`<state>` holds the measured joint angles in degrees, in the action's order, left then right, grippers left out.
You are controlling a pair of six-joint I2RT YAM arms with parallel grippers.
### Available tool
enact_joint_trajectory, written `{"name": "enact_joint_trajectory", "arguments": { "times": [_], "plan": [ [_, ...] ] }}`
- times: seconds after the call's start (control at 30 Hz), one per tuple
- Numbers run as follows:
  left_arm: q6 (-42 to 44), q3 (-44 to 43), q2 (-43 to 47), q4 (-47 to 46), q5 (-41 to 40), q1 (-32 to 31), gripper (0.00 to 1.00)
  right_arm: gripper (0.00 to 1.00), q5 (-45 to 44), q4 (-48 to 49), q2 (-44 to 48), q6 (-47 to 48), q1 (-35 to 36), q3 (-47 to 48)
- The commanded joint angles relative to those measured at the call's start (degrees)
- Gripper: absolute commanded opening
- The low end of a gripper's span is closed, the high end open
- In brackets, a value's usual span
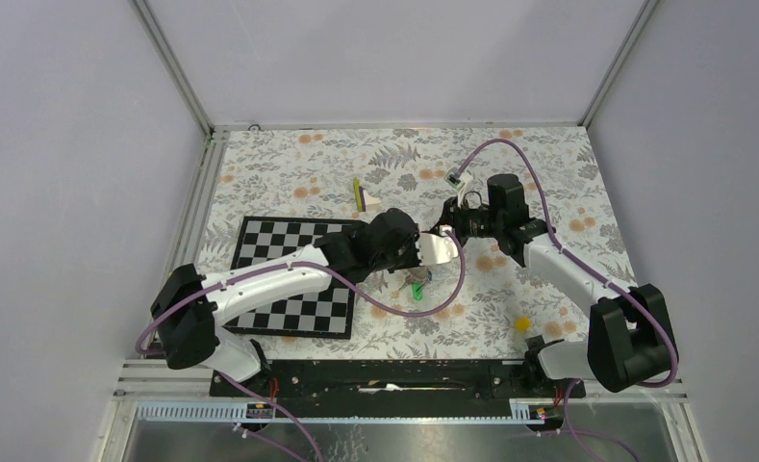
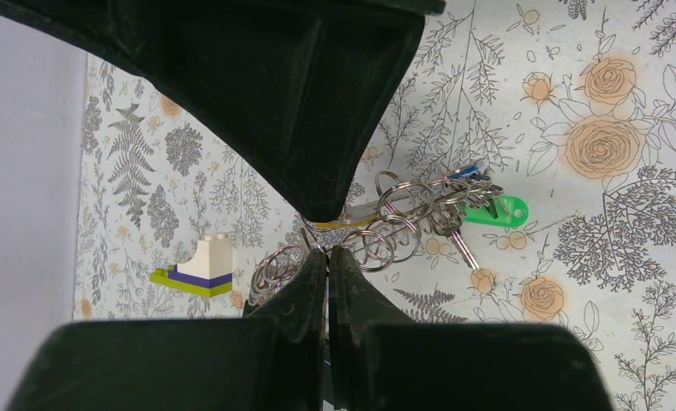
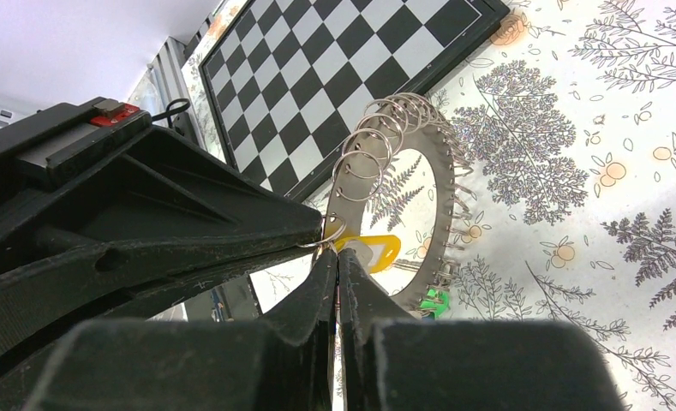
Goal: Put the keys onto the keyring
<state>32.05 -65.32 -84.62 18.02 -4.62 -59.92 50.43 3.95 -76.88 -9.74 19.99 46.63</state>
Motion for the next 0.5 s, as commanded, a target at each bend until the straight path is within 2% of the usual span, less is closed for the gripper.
{"name": "enact_joint_trajectory", "arguments": {
  "times": [0.0, 0.23, 0.47],
  "plan": [
    [-0.69, -1.19, 1.47, -4.88, 6.21, -2.83, 0.00, 0.00, -5.70, 4.06, 1.12, 2.03, -0.52, 2.10],
    [1.73, -0.87, 1.34, -2.51, 10.71, -2.92, 0.00, 0.00, -7.59, 3.09, 0.72, 1.27, -0.54, 2.84],
    [2.22, -1.67, 0.25, -1.29, 11.84, -3.07, 0.00, 0.00, -5.96, 4.58, 0.08, -1.22, -0.61, 2.87]
  ]
}}
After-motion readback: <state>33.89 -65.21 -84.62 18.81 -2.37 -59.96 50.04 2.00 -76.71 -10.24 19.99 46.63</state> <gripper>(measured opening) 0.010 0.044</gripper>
